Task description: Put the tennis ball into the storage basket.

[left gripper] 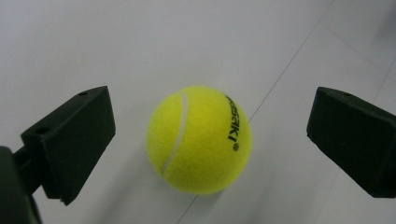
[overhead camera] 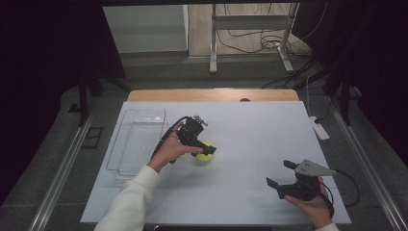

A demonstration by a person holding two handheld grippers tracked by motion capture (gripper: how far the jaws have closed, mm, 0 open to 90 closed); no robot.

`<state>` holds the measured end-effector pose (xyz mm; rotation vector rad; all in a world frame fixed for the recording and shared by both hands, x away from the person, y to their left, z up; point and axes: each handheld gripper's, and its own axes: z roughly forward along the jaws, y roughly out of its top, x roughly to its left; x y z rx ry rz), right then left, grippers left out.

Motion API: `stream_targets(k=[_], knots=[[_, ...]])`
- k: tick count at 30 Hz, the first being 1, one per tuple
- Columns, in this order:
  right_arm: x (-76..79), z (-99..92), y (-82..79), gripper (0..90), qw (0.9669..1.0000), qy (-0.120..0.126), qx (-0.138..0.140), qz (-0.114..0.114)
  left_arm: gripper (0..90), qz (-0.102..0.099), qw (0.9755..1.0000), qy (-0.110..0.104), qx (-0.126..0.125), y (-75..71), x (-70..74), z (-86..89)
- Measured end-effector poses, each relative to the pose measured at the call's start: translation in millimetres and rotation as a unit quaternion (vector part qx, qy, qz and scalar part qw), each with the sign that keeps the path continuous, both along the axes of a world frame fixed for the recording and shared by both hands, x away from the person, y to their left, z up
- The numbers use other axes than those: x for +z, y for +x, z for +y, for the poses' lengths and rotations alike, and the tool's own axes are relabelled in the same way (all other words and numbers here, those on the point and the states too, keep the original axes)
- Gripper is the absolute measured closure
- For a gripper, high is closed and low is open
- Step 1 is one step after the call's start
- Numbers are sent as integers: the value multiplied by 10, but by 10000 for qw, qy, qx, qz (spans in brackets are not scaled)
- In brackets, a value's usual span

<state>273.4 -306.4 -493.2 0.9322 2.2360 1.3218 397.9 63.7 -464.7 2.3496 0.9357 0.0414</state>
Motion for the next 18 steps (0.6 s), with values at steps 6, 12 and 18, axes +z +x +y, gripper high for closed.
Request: stream_targets(k=[6, 12, 18], knots=[[-11, 2, 4, 66, 10000, -10, -1, 21, 18, 101, 9999, 78, 16, 28, -63, -27], [-6, -2, 0, 66, 10000, 8, 4, 21, 18, 150, 9998, 133, 35, 43, -93, -30], [-9, -4, -1, 66, 10000, 6, 0, 26, 18, 203, 9997, 155, 45, 48, -133, -31]])
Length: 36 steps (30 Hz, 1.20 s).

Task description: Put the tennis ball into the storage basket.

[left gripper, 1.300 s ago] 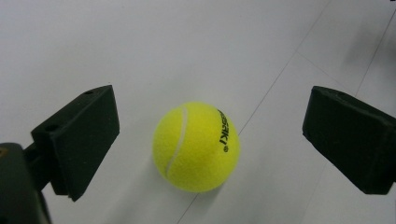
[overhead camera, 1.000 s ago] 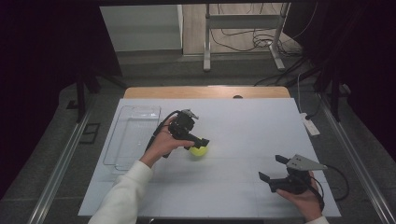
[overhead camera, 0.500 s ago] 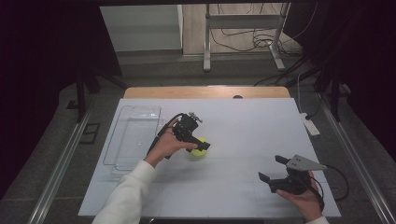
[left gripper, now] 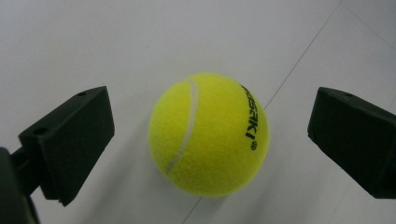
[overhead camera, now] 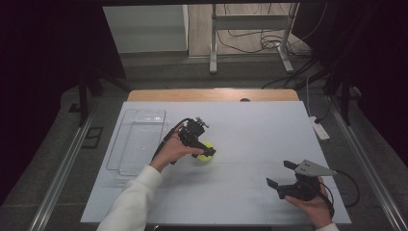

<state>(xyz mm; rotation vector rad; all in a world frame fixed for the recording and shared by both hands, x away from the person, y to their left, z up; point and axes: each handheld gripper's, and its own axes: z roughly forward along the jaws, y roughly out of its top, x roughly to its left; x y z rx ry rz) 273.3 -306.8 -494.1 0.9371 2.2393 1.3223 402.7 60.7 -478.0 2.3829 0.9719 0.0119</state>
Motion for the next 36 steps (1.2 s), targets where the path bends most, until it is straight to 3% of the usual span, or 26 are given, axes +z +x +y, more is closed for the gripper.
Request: stream_targets(k=[11, 14, 16, 17, 23, 28, 36], knots=[[-7, 2, 3, 66, 10000, -18, 4, 27, 42, 110, 9998, 185, -13, 14, -128, -48], [-12, -3, 8, 66, 10000, -8, 5, 24, 139, 135, 9995, 285, 63, 16, -167, -53], [-15, -6, 9, 66, 10000, -12, -1, 35, 224, 239, 9995, 191, -8, 17, -177, -47], [-15, -6, 8, 66, 10000, -14, -3, 37, 261, 182, 9996, 221, -30, 7, -172, -56], [-12, -5, 5, 66, 10000, -14, -13, 29, 273, 53, 9995, 312, -48, -25, -137, -66], [-12, -5, 5, 67, 10000, -14, -29, 27, 275, -5, 9998, 207, -49, -56, -63, -23], [-7, -15, 8, 68, 10000, 11, -45, 9, 275, -258, 9996, -71, -125, -165, 96, 7]])
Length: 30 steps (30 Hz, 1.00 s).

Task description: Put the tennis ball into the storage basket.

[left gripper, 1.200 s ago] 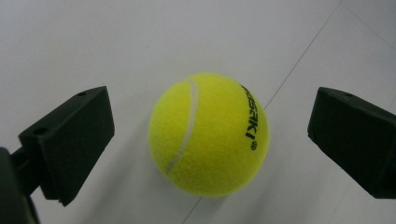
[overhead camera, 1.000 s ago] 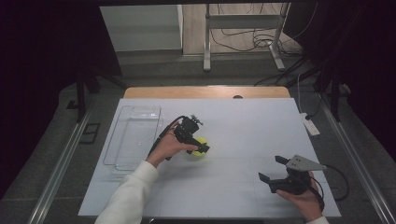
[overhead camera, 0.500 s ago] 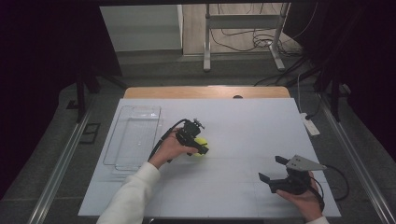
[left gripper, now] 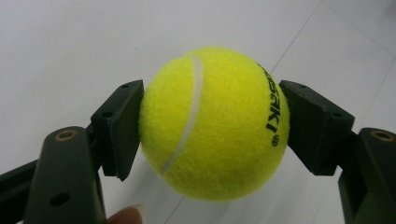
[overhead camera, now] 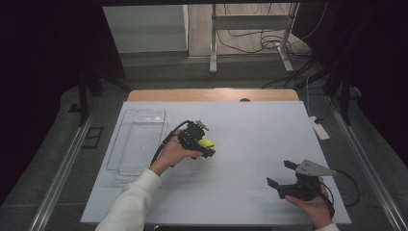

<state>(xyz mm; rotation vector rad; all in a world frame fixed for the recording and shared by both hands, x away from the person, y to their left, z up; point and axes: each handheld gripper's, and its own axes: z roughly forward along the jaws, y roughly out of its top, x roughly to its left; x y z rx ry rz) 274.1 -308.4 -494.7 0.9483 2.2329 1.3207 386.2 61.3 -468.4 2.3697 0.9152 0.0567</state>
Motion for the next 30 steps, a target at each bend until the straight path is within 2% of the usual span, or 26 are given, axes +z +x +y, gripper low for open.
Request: stream_targets(k=[9, 18, 23, 30], knots=[[-2, 14, 9, 69, 10000, 11, -7, 6, 275, -229, 9996, -178, 12, -72, 115, 61], [-3, 16, 6, 69, 10000, -3, -2, 3, 275, -352, 9988, -346, 36, -108, 172, 102], [-2, 12, 17, 69, 10000, -6, -32, 14, 275, -480, 9978, -456, 25, -145, 232, 139], [-8, 7, 14, 69, 10000, 10, -33, 13, 275, -698, 9952, -678, 57, -199, 316, 200]])
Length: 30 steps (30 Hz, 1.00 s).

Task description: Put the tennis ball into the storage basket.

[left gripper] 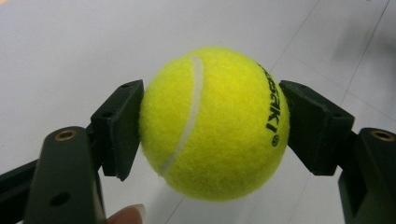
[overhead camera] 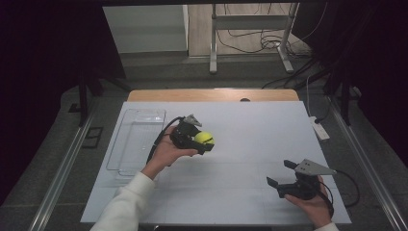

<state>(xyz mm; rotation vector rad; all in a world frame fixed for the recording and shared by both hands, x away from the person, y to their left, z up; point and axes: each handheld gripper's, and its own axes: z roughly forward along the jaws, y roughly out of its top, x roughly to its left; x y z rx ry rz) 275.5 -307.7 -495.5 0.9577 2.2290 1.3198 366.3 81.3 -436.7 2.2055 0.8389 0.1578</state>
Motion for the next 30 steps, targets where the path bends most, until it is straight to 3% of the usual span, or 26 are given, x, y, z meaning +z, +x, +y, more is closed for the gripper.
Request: stream_targets(k=[13, 30], knots=[[-13, 4, 10, 69, 10000, -15, 9, 30, 275, -248, 9993, -254, 71, -59, 95, 75], [-21, 11, 21, 70, 10000, -24, -3, 59, 275, -505, 9965, -623, 246, -121, 219, 248]])
